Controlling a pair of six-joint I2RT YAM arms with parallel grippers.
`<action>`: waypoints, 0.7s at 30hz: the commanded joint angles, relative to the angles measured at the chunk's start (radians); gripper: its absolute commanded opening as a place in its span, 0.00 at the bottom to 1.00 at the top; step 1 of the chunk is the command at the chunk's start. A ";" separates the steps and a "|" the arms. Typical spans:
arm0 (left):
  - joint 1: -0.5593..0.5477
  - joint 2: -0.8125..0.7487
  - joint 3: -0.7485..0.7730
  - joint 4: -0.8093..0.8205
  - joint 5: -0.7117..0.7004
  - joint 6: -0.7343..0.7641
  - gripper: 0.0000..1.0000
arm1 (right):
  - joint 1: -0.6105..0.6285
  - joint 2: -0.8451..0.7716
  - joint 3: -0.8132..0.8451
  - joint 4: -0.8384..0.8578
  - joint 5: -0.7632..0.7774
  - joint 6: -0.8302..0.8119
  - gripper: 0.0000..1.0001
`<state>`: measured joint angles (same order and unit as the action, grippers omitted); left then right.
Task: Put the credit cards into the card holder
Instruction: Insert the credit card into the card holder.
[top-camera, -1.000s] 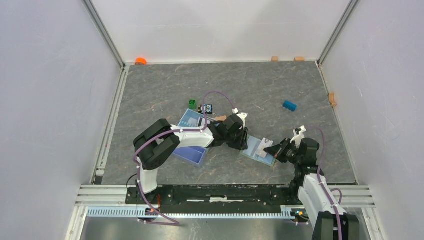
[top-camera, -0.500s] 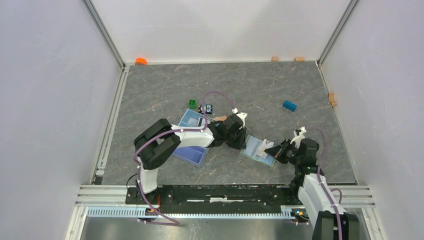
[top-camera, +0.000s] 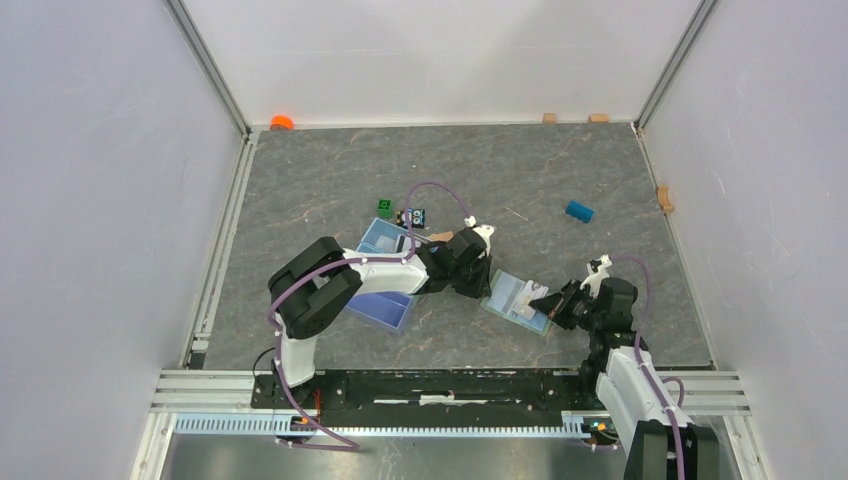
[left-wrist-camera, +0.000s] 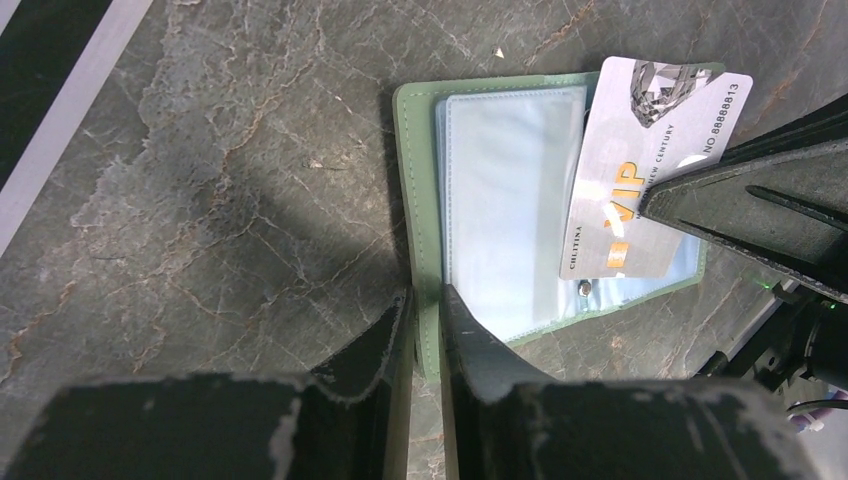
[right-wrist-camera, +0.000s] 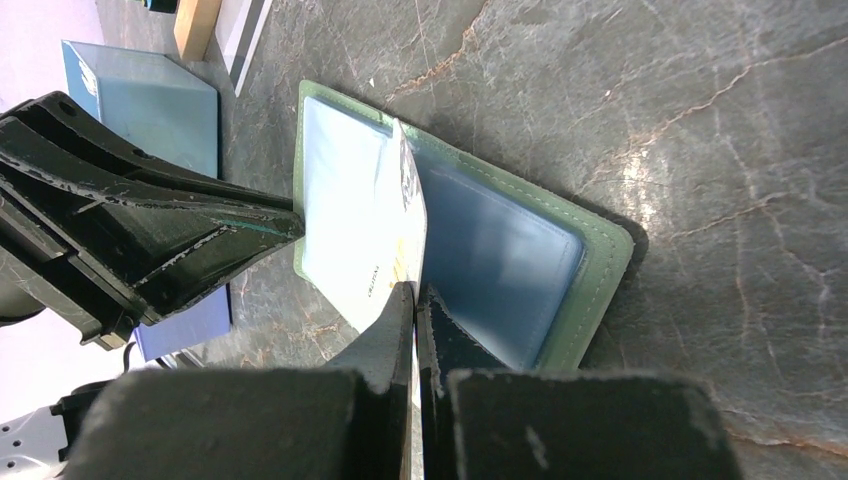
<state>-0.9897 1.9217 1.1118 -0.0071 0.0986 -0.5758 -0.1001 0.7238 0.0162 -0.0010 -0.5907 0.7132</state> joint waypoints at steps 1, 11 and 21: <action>-0.009 0.037 0.013 -0.021 0.014 0.038 0.20 | 0.002 0.017 -0.069 -0.089 0.071 -0.050 0.00; -0.009 0.042 0.014 -0.008 0.035 0.031 0.19 | 0.025 0.058 -0.055 -0.085 0.078 -0.057 0.00; -0.009 0.048 0.019 -0.004 0.050 0.027 0.15 | 0.067 0.086 -0.034 -0.056 0.091 -0.030 0.00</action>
<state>-0.9852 1.9263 1.1137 -0.0067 0.1097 -0.5747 -0.0597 0.7769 0.0204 0.0360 -0.5758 0.7124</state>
